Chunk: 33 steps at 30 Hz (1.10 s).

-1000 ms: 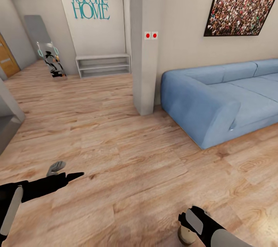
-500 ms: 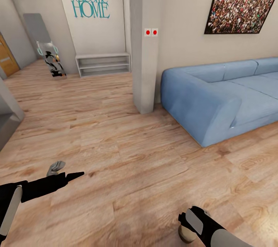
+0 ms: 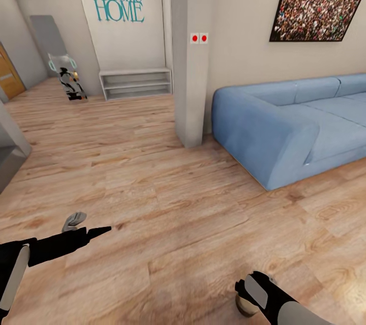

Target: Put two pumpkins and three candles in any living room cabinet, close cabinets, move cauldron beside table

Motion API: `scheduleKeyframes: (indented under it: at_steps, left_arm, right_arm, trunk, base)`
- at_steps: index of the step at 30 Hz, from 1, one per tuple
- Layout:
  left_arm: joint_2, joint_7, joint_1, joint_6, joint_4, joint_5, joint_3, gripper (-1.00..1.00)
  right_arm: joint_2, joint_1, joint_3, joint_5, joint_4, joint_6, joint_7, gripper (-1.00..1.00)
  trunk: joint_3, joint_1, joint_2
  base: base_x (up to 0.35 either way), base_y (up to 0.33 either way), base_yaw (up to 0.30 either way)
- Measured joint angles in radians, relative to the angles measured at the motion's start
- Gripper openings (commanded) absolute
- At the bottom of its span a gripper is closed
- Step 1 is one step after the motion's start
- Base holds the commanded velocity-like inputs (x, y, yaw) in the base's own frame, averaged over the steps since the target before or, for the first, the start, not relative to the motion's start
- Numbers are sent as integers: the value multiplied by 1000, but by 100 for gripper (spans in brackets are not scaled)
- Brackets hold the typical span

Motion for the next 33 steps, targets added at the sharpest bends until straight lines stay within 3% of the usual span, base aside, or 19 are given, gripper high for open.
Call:
scheduleKeyframes:
  at_steps: [33]
  left_arm:
    - [0,-1,0,0,0,3,0,100]
  right_arm:
    - [-4,0,0,0,0,-1,0,100]
  trunk:
    - [-103,127,-231]
  base:
    - [0,0,0]
